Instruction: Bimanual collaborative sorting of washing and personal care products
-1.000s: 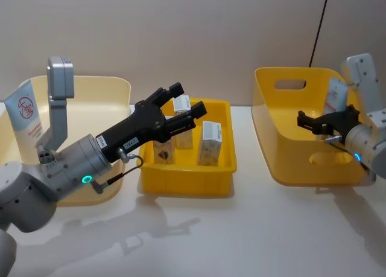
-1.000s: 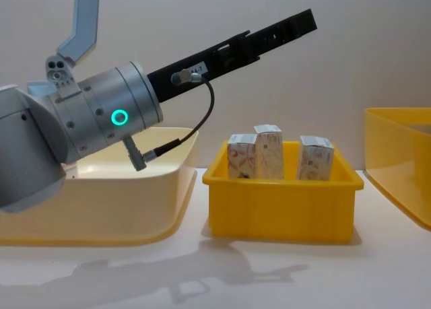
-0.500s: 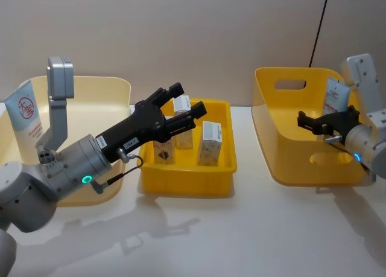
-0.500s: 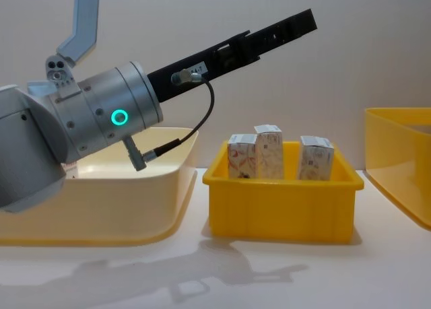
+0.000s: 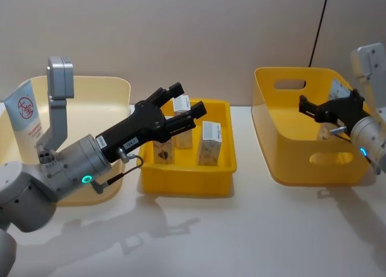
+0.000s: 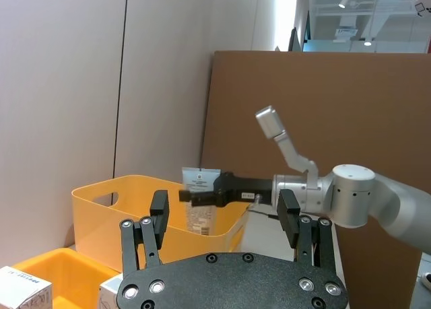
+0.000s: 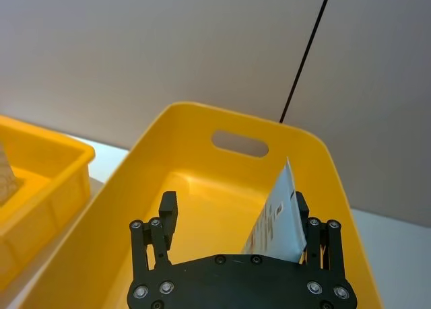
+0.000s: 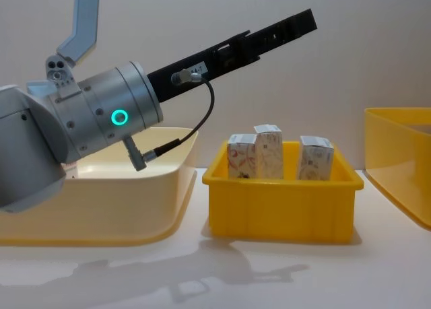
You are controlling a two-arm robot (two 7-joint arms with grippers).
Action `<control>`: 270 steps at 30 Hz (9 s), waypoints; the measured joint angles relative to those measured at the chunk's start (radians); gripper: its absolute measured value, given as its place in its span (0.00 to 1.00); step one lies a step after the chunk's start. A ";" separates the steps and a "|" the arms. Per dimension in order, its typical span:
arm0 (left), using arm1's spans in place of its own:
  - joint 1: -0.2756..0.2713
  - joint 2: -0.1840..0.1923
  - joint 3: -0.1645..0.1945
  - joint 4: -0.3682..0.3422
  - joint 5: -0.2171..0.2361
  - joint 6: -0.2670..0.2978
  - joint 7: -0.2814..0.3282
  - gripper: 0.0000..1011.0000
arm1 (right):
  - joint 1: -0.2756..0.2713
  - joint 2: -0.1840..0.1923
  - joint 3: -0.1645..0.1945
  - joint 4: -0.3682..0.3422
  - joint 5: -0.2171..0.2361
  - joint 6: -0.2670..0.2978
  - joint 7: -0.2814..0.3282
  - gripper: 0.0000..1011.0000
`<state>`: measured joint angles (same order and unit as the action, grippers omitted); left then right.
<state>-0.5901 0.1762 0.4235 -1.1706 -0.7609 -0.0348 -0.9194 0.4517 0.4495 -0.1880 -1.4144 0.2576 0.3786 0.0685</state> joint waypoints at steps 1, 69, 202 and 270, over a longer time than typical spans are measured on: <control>0.000 0.000 0.000 0.000 0.000 0.000 0.000 0.99 | -0.009 0.003 0.005 -0.017 0.000 -0.009 0.002 0.99; 0.189 0.110 0.017 -0.245 0.300 0.027 0.487 0.99 | -0.463 -0.110 -0.037 -0.351 0.030 -0.342 -0.001 0.99; 0.353 0.206 0.031 -0.456 0.561 0.049 0.908 0.99 | -0.137 -0.368 -0.133 -0.031 -0.087 -0.145 -0.086 0.42; 0.353 0.206 0.031 -0.456 0.561 0.049 0.908 0.99 | -0.165 -0.330 0.141 -0.173 -0.214 -0.396 -0.190 0.42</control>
<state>-0.2372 0.3821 0.4542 -1.6262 -0.2004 0.0139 -0.0109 0.2871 0.1197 -0.0471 -1.5872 0.0438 -0.0179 -0.1216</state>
